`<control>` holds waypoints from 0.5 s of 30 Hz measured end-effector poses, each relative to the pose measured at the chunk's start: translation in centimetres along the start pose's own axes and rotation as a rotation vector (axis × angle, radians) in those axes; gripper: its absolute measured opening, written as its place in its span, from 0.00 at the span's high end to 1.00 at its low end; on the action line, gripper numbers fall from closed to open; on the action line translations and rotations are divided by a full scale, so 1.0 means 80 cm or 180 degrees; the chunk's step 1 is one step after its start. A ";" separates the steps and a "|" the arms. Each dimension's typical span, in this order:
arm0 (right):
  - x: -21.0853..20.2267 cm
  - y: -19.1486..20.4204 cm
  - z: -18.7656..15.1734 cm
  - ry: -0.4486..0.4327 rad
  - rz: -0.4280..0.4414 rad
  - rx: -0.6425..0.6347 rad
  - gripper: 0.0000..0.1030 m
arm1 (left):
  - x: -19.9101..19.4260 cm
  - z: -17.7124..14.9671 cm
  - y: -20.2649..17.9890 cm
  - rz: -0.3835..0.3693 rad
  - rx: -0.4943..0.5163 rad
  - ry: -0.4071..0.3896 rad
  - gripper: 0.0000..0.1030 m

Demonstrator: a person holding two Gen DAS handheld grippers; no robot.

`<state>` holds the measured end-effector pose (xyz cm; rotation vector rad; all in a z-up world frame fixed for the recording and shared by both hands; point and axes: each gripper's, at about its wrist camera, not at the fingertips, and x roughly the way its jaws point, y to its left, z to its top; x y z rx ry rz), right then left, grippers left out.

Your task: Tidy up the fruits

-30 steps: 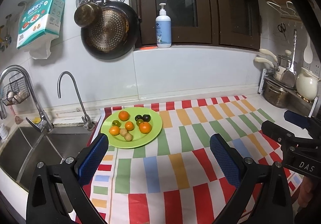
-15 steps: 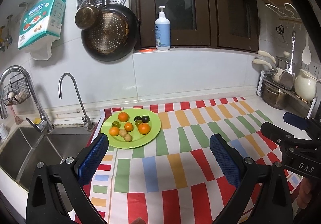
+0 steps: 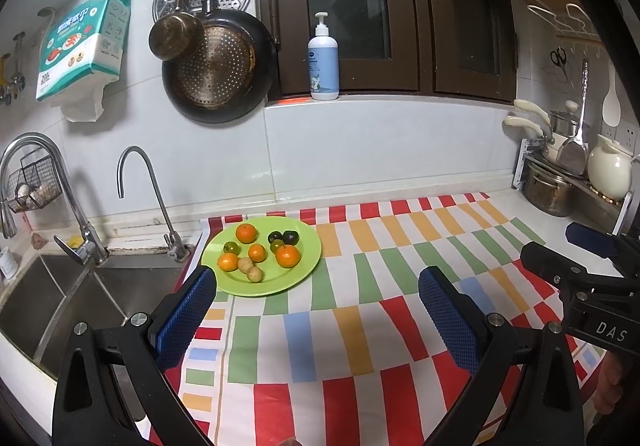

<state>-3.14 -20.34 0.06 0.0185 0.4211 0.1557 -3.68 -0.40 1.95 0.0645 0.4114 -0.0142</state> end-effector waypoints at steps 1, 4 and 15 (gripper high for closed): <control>0.000 0.000 0.000 0.0003 -0.0001 0.0001 0.19 | 0.000 0.000 0.000 -0.0001 0.0000 -0.0001 0.00; 0.001 -0.001 -0.001 0.0007 0.0001 -0.0003 0.19 | 0.001 0.000 -0.001 -0.0009 0.0008 0.0002 0.00; 0.006 -0.005 0.000 0.0032 0.0008 0.0003 0.19 | 0.003 0.001 -0.002 0.0009 0.0037 0.0002 0.00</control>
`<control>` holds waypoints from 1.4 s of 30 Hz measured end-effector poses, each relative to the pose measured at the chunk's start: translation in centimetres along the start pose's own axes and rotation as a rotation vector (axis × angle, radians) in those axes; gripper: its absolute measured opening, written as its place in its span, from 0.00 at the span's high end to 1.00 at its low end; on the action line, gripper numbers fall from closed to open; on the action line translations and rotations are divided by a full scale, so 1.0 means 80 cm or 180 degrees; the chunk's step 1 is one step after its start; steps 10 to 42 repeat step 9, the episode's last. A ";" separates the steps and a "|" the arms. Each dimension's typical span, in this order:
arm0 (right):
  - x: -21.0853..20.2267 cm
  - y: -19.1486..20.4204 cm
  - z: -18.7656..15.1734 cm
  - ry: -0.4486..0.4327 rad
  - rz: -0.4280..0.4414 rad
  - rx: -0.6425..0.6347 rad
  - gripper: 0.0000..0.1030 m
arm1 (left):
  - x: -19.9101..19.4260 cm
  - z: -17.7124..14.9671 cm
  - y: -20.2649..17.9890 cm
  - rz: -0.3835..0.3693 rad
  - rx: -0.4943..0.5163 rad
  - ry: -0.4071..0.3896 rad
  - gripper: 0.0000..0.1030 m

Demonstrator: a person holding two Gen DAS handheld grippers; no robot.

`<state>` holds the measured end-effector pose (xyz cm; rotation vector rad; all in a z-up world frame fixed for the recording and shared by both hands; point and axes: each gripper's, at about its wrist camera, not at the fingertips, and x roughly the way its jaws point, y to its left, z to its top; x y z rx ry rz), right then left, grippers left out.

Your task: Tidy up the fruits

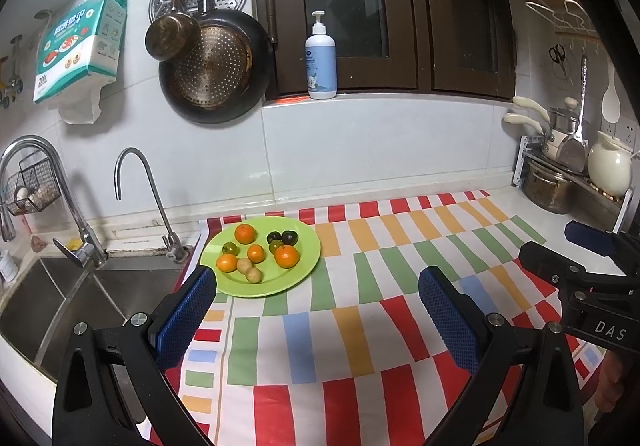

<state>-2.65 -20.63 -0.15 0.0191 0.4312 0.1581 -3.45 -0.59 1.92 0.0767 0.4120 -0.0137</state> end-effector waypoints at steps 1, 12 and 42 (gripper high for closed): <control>0.000 0.000 0.000 -0.0001 0.0000 -0.0002 0.19 | 0.001 0.000 0.000 0.0006 0.0002 0.0001 0.00; 0.005 0.000 0.000 0.0016 -0.0002 -0.0009 0.19 | 0.008 0.000 0.004 -0.0003 -0.0006 0.0052 0.00; 0.005 0.000 0.000 0.0016 -0.0002 -0.0009 0.19 | 0.008 0.000 0.004 -0.0003 -0.0006 0.0052 0.00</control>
